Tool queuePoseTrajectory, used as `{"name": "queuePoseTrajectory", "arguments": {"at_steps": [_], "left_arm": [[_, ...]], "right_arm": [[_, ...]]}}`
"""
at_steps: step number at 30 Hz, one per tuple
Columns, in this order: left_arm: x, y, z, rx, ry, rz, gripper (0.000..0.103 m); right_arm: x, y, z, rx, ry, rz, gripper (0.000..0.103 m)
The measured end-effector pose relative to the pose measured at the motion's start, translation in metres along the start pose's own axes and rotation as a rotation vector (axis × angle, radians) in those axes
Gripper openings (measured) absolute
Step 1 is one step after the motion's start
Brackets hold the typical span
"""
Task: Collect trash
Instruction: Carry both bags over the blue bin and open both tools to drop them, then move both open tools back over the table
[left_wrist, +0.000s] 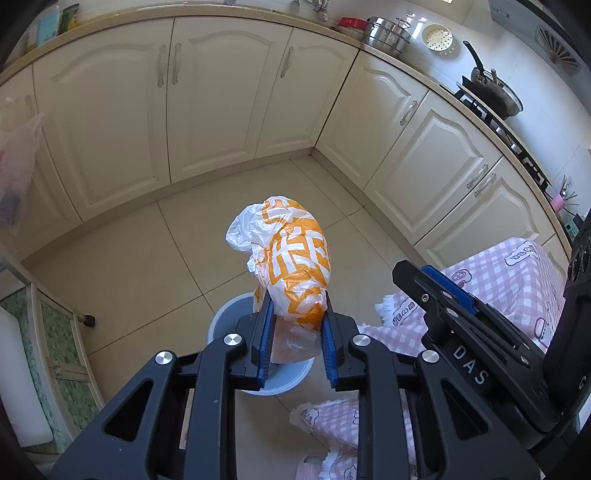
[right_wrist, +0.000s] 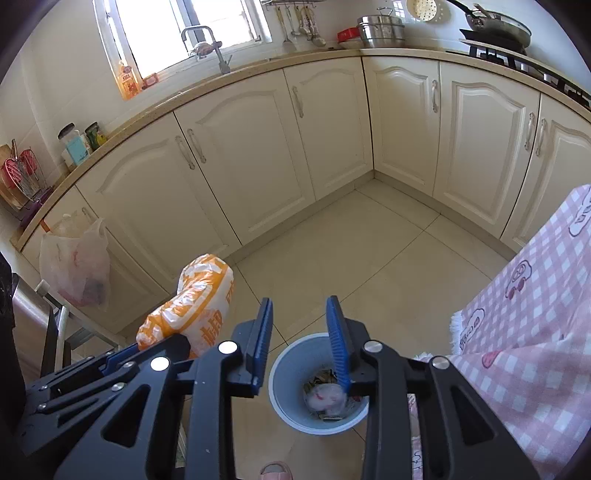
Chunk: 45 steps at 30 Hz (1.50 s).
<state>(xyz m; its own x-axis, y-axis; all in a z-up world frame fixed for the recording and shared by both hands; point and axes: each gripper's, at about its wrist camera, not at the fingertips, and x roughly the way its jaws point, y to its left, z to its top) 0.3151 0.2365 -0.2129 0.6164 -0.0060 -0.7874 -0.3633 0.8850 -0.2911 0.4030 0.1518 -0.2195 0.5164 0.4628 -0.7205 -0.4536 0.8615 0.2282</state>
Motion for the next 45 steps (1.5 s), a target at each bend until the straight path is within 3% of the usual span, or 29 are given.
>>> {"name": "queuePoseTrajectory", "arguments": {"at_steps": [8,13,18,28,39,45], "left_arm": [[0.002,-0.008,0.001,0.023,0.006,-0.015,0.021],[0.0,-0.013,0.007,0.039,-0.013,-0.026,0.023],[-0.008,-0.02,0.013,0.039,-0.049,-0.022,0.044],[-0.03,-0.036,0.008,0.059,-0.082,-0.025,0.052],[-0.077,-0.07,0.004,0.114,-0.157,-0.05,0.057],[-0.103,-0.113,-0.004,0.183,-0.199,-0.097,0.059]], "right_arm": [[-0.012,-0.002,-0.002,-0.002,-0.025,-0.029,0.032],[-0.029,-0.006,0.001,0.007,-0.095,-0.05,0.032],[-0.047,-0.011,0.006,0.02,-0.149,-0.055,0.032],[-0.074,-0.02,0.008,0.035,-0.185,-0.055,0.033],[-0.135,-0.033,0.003,0.042,-0.271,-0.078,0.035],[-0.185,-0.061,-0.005,0.064,-0.336,-0.125,0.037]]}}
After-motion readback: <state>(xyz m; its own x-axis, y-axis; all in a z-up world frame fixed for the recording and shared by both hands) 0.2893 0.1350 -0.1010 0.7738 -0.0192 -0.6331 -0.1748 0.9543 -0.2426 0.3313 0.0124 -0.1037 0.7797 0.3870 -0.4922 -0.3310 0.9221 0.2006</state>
